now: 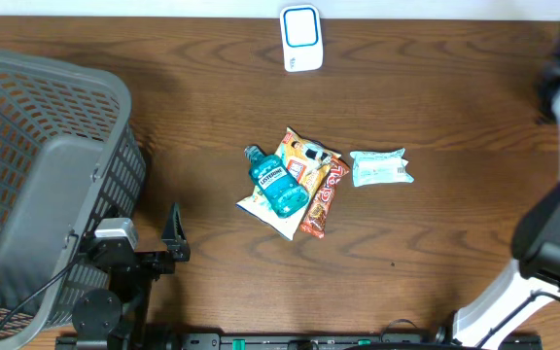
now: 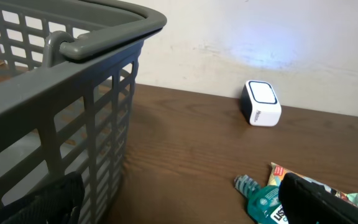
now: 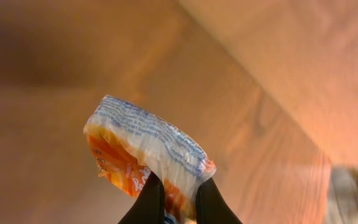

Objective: Scan the item barcode
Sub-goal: 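Carry the orange box to the table's right edge and release it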

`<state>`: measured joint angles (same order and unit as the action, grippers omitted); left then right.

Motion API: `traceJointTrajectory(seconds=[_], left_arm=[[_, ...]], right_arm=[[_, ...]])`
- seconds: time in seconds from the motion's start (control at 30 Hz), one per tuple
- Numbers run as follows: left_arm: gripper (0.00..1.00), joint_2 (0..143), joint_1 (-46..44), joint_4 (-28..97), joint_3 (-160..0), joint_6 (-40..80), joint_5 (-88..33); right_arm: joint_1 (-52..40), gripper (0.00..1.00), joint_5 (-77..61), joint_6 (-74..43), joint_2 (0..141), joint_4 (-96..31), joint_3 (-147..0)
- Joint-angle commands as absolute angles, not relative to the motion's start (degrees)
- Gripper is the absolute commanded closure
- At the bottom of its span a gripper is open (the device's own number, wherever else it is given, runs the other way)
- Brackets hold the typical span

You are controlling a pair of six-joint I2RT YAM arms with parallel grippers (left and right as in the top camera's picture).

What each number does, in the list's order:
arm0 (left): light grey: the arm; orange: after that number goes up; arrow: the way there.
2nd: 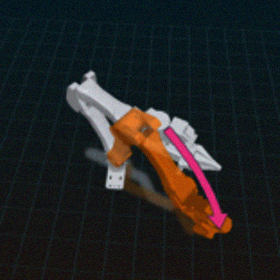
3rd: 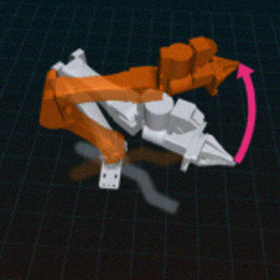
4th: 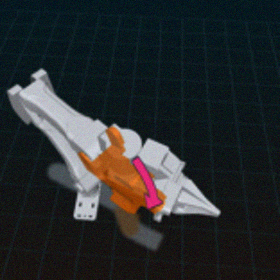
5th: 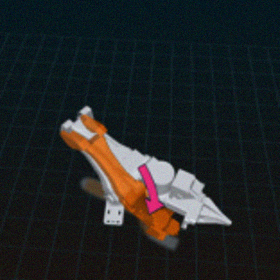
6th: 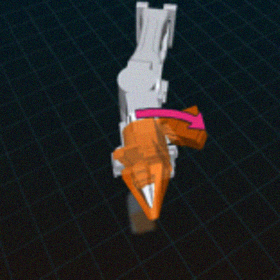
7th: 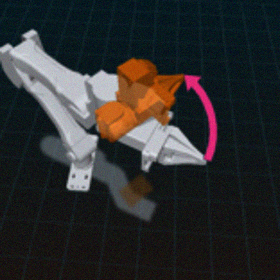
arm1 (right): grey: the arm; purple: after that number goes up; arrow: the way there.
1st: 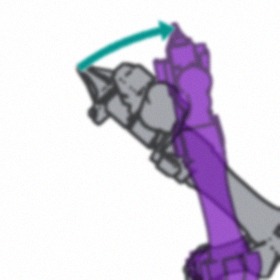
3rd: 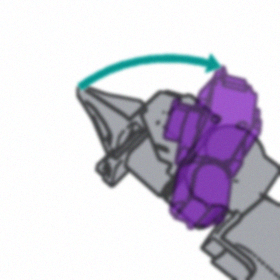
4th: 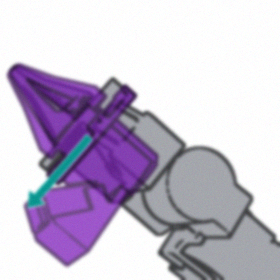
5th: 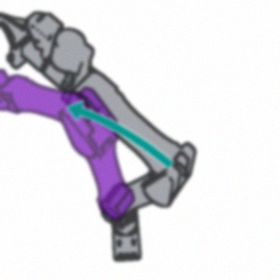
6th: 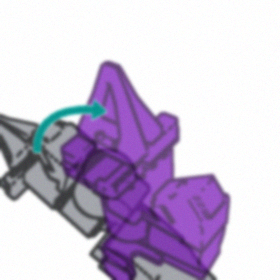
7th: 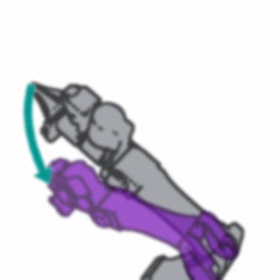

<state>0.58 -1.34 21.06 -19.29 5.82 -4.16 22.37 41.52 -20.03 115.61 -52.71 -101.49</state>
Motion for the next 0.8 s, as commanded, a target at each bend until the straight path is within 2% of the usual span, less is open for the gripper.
traceJointTrajectory(seconds=[0.0,0.2,0.23,0.3,0.33,0.37,0.4,0.47,0.6,0.77], left_arm=[[0.00,0.16,-1.37,20.99,-19.77,6.11,-3.88],[0.00,0.16,-1.37,20.99,-19.77,6.11,-3.88],[0.00,0.16,-1.37,20.97,-19.77,6.11,-3.88],[0.00,0.16,-1.37,20.99,-19.77,6.11,-3.88],[0.00,0.16,-1.37,20.99,-19.77,6.11,-3.88],[0.00,0.16,-1.37,20.99,-19.77,6.11,-3.88],[0.00,0.16,-1.37,20.99,-19.77,6.11,-3.88],[0.00,0.16,-1.37,20.99,-19.77,6.11,-3.88],[0.00,0.16,-1.37,20.99,-19.77,6.11,-3.88],[0.00,0.16,-1.37,20.99,-19.77,6.11,-3.88]], right_arm=[[28.53,0.99,34.00,-21.85,115.44,-51.88,-98.50],[38.24,0.99,15.57,-21.82,115.44,-50.15,-94.13],[39.51,0.95,13.85,-21.80,115.44,-50.33,-94.06],[41.41,0.80,11.64,-21.04,115.13,-50.74,-94.08],[42.35,0.65,9.82,-19.97,114.65,-51.11,-94.13],[42.78,0.58,8.60,-19.66,114.30,-51.42,-94.21],[43.33,0.43,6.83,-19.66,113.67,-51.92,-94.48],[44.23,0.24,3.81,-19.66,111.63,-52.56,-95.15],[44.56,0.01,0.12,-19.66,104.84,-53.74,-96.31],[42.76,0.01,-2.17,-23.03,93.17,-56.49,-96.33]])
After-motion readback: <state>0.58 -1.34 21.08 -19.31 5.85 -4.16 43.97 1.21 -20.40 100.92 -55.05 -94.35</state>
